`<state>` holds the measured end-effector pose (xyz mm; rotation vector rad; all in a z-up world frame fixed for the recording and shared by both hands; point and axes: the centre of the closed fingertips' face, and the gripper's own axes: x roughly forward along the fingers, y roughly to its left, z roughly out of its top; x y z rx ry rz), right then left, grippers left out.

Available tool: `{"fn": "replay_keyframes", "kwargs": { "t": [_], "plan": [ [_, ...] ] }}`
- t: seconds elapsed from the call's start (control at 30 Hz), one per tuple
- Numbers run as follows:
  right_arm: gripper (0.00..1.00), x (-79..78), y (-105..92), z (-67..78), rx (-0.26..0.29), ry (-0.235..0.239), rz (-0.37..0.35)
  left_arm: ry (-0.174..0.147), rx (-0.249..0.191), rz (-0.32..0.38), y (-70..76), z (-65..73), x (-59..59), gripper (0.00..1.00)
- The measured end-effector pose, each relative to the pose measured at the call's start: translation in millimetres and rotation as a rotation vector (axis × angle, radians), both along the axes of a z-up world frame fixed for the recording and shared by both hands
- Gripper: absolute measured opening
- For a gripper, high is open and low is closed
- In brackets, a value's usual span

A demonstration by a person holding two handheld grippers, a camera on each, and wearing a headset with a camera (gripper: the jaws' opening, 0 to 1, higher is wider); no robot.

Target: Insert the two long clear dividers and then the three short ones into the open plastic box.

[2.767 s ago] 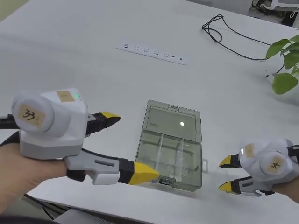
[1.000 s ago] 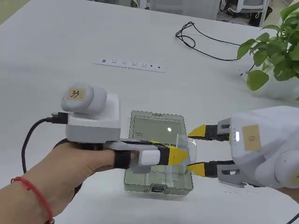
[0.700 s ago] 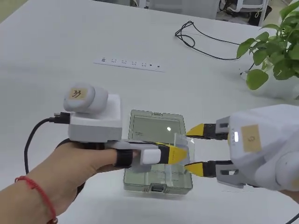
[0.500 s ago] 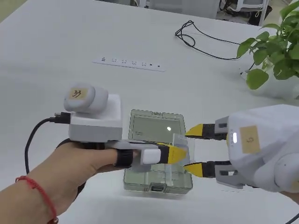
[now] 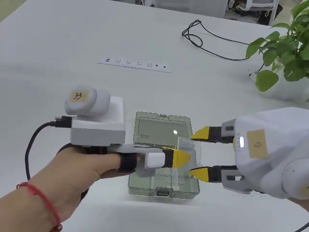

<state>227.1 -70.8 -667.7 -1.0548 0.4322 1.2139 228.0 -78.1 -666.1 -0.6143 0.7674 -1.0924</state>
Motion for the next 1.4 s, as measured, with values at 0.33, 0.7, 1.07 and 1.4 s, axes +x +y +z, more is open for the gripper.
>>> {"fn": "replay_keyframes", "kwargs": {
  "t": [0.33, 0.7, 1.07, 1.4],
  "plan": [
    [0.33, 1.8, -2.4, 17.4, 0.098, 0.098, -0.035, -0.153, 0.037, -0.064, 0.9, 2.3, -5.9, 0.00],
    [0.19, -23.7, -3.4, 43.9, 0.227, 0.524, 0.082, -0.520, 0.064, -0.260, -1.3, 11.5, -32.2, 0.00],
    [0.11, -41.1, 6.6, 41.7, 0.170, 0.652, 0.186, -0.626, 0.019, -0.281, 1.2, 28.3, -38.3, 0.00],
    [0.05, -47.2, 7.5, 37.0, 0.142, 0.667, 0.228, -0.642, 0.011, -0.284, 1.0, 29.1, -41.6, 0.00]
  ]
}}
